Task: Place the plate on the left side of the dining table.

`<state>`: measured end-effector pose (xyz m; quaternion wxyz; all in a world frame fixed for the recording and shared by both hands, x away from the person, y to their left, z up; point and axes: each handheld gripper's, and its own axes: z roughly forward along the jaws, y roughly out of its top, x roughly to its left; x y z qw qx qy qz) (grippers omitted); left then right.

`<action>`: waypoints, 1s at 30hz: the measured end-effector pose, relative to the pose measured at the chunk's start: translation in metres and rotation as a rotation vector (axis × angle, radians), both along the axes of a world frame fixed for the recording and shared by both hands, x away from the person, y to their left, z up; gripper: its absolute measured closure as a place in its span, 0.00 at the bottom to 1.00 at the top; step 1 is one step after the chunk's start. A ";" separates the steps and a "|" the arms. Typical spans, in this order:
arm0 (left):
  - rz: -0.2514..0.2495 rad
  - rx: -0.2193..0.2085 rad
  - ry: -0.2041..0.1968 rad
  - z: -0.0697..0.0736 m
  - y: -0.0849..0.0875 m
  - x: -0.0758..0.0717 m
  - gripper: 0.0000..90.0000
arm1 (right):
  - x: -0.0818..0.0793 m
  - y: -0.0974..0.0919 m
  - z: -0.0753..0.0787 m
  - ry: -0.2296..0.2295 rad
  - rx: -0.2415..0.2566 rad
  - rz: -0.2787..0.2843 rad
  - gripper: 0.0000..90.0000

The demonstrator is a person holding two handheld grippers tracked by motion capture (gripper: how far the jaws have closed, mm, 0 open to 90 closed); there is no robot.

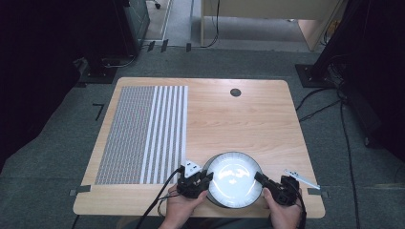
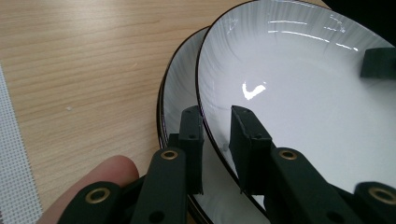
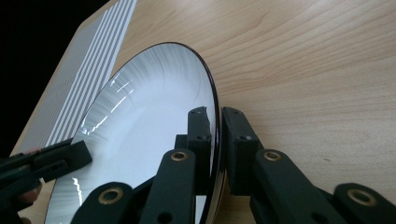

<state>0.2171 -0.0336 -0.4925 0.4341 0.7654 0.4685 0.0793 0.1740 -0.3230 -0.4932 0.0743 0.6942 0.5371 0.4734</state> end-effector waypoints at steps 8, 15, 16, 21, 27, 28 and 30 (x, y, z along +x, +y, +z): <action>0.014 -0.006 0.001 0.001 0.002 0.003 0.87 | 0.001 0.002 0.002 0.021 -0.065 0.057 0.89; 0.028 -0.003 -0.009 0.001 0.001 0.004 0.88 | -0.003 0.000 0.008 0.032 -0.101 0.064 0.86; 0.027 0.000 -0.012 0.001 0.001 0.003 0.88 | -0.002 -0.003 0.008 0.036 -0.072 0.078 0.89; 0.028 -0.002 -0.011 0.002 0.002 0.003 0.88 | -0.002 0.000 0.009 0.050 -0.085 0.067 0.90; 0.026 -0.024 -0.018 0.006 0.005 0.001 0.89 | -0.003 0.001 0.012 0.051 -0.042 0.013 0.95; 0.029 -0.025 -0.023 0.007 0.005 0.000 0.90 | -0.002 0.001 0.011 0.048 -0.031 0.006 0.95; 0.030 -0.021 -0.027 0.008 0.005 -0.001 0.90 | -0.002 0.001 0.012 0.045 -0.030 0.003 0.96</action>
